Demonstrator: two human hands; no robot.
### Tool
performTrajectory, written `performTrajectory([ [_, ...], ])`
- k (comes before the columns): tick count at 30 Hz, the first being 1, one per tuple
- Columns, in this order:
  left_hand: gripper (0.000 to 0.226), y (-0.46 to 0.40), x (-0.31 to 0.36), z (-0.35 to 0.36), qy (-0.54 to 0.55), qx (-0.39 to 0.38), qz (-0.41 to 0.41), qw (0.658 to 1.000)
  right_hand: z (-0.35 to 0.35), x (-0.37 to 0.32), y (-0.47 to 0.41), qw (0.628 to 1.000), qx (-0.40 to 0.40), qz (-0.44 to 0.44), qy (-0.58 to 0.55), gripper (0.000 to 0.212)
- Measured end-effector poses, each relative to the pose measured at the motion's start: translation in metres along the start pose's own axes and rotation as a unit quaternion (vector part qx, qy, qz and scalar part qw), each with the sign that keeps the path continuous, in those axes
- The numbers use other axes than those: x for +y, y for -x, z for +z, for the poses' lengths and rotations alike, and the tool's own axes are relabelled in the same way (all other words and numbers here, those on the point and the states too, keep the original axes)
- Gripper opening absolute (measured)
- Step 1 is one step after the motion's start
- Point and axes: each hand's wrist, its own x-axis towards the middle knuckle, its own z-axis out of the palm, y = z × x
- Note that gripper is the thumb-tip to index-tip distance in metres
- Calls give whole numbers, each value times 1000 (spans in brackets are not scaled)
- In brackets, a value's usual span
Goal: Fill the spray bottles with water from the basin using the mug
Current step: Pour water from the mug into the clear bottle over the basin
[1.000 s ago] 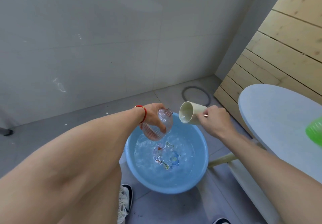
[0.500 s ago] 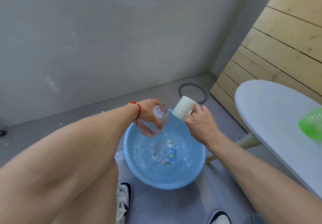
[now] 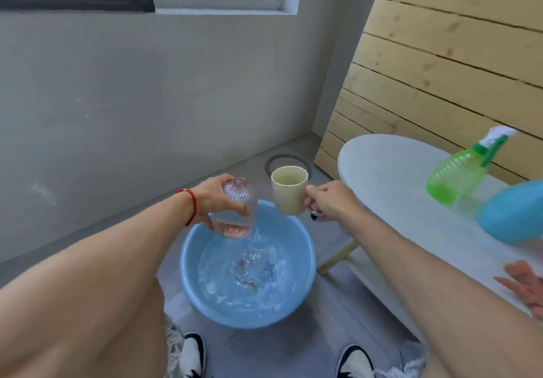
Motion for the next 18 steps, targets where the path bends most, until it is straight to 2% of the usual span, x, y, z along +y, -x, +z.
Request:
performTrajectory([
  [3,70,2,7,9,32,-20,22,999,-38,2,17,994,57,-13,-97,40],
  [8,67,2,18,25,34,-30,49,998,-99,29,46,970,174,-22,-166,43],
  [12,71,0,26,36,46,-37,60,996,-123,51,55,969,223,2,-105,39],
  [16,71,-3,31,48,71,-54,61,994,-128,67,51,978,202,25,-34,43],
  [18,75,-4,32,52,75,-63,61,993,-129,69,51,981,188,28,42,48],
])
